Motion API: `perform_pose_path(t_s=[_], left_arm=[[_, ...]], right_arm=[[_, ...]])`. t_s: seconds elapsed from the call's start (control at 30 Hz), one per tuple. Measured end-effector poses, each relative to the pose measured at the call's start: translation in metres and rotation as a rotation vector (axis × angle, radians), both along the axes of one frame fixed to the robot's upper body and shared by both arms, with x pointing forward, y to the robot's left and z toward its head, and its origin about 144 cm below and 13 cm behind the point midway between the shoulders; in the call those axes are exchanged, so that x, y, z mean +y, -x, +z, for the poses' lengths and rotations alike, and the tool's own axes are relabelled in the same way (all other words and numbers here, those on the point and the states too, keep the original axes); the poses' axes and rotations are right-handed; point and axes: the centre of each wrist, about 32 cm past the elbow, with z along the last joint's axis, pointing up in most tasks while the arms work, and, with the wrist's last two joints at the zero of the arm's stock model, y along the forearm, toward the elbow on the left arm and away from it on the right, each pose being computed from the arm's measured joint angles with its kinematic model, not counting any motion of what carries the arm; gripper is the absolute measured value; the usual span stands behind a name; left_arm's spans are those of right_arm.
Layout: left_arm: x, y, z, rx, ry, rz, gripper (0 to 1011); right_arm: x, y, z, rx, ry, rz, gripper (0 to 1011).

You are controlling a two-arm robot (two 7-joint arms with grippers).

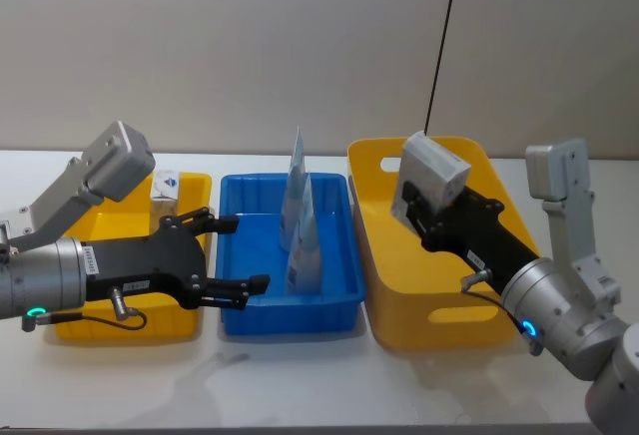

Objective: Bimanual collaborative sorting of washing and personal care products

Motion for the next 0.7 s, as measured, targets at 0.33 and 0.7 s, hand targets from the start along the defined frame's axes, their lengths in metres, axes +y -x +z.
perform_pose_path(t_s=[0.33, 0.7], left_arm=[[0.000, 0.000, 0.000, 0.000, 0.001, 0.004, 1000], [0.000, 0.000, 0.000, 0.000, 0.002, 0.004, 1000]], right_arm=[[0.012, -0.002, -0.003, 0.003, 0.042, -0.158, 351], [0.026, -0.012, -0.011, 0.011, 0.126, -0.349, 352]])
